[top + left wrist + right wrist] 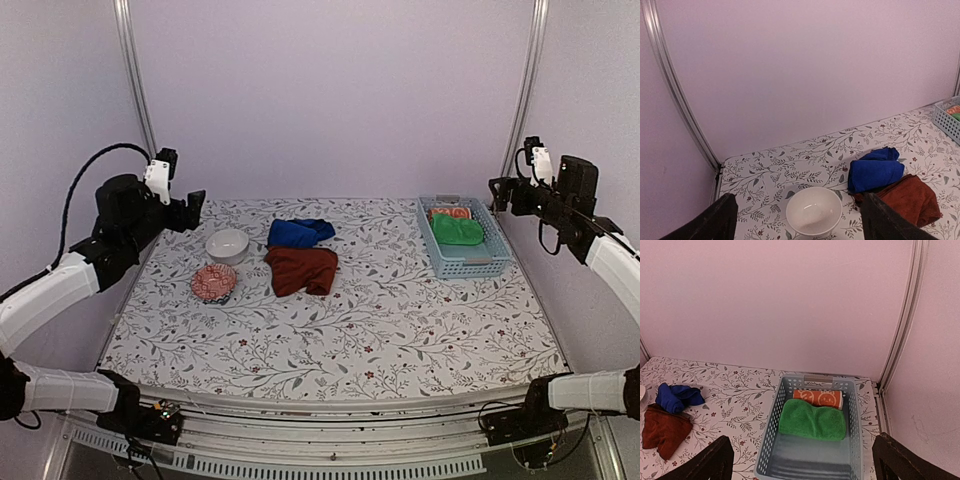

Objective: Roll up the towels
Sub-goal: Pick up the towel from the center of the board.

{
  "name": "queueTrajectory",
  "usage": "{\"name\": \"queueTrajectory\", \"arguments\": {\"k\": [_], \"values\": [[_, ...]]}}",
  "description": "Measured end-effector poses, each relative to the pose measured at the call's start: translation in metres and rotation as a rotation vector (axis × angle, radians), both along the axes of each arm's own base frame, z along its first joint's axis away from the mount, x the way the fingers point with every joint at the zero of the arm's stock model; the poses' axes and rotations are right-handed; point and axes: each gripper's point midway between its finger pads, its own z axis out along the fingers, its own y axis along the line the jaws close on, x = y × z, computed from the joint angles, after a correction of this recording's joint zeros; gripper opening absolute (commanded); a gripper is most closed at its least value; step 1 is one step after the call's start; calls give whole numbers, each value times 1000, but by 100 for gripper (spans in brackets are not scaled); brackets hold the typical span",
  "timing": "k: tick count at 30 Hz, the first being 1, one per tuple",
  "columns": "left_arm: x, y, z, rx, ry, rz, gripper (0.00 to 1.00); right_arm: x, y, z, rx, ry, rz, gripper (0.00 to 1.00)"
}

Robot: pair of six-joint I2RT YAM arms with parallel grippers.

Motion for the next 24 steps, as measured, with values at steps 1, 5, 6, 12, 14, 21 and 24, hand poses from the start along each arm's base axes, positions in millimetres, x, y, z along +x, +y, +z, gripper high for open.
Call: {"name": "queueTrajectory", "arguments": {"k": [1, 5, 6, 12, 14, 21, 24], "values": [[1, 3, -1, -10, 7, 3, 81, 0, 0, 0, 0, 0, 5, 99], [0, 1, -11, -45, 63, -6, 76, -2, 5, -2, -13, 2, 57, 99], [-1, -3, -12, -51, 77, -14, 75, -3, 7, -3, -19, 5, 73, 98], [-2, -56, -28, -89, 215, -116, 72, -10, 33, -28, -68, 59, 222, 89], [-4, -83, -36, -93, 270, -161, 73, -12, 50, -39, -87, 87, 297, 80], [-18, -169, -82, -81, 485, -290, 61, -24, 125, -97, -134, 247, 625, 45], [-26, -190, -109, -68, 577, -312, 51, -31, 153, -119, -139, 317, 750, 40]]}}
